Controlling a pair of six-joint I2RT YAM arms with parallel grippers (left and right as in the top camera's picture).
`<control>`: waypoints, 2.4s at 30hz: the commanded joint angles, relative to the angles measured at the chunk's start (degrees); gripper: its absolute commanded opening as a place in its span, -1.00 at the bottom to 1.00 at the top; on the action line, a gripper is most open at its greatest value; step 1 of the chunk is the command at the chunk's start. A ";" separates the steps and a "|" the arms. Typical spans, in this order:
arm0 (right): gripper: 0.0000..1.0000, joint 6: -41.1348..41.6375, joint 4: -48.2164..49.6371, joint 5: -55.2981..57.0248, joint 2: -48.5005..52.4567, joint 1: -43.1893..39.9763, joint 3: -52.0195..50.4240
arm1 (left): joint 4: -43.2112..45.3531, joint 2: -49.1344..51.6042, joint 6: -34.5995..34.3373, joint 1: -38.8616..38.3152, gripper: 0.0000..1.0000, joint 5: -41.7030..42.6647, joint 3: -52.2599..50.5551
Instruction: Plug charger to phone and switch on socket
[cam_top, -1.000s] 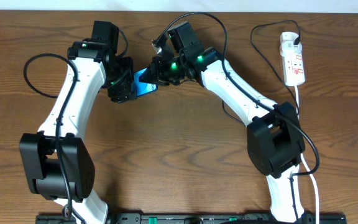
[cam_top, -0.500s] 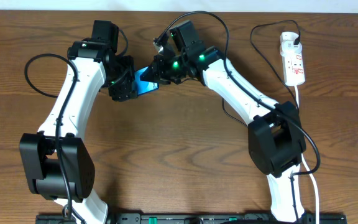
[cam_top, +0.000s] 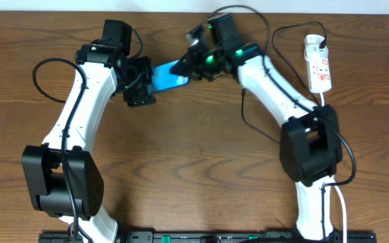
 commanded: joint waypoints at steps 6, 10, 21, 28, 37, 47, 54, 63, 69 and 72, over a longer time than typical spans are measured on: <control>-0.98 0.74 1.62 -2.54 -1.81 -3.34 0.48 | 4.87 -0.96 10.97 0.02 0.87 0.13 0.42; -0.98 1.16 1.79 -4.33 -1.81 -5.62 0.48 | 10.29 -0.96 25.46 0.02 0.86 3.19 0.42; -0.97 -3.30 -0.44 -10.91 -3.34 -12.85 0.48 | 11.56 -0.96 55.08 1.88 0.89 21.20 0.42; -0.97 -13.31 -12.74 -8.79 -10.43 -17.64 0.46 | 11.82 -0.96 57.66 2.60 0.89 25.35 0.42; -0.97 -21.51 -23.02 -9.55 -19.28 -18.91 -0.52 | 14.82 -0.96 58.29 2.49 0.89 29.27 0.42; -0.97 -12.31 -0.63 -10.80 -33.00 -19.52 -27.47 | 15.02 -0.96 58.49 2.47 0.89 31.19 0.42; -0.98 -1.51 18.95 -10.23 -35.63 -16.74 -37.88 | 15.02 -0.96 58.42 2.32 0.89 31.47 0.42; -0.98 14.97 29.05 7.02 -35.60 -11.61 -38.69 | 18.27 -0.96 55.12 2.34 0.89 34.32 0.31; -0.98 31.45 31.58 19.85 -34.53 -9.70 -38.69 | 24.98 -0.96 50.16 2.38 0.89 35.65 0.31; -0.98 36.81 38.93 20.57 -32.94 -8.66 -38.69 | 29.68 -0.96 47.47 2.36 0.89 36.15 0.31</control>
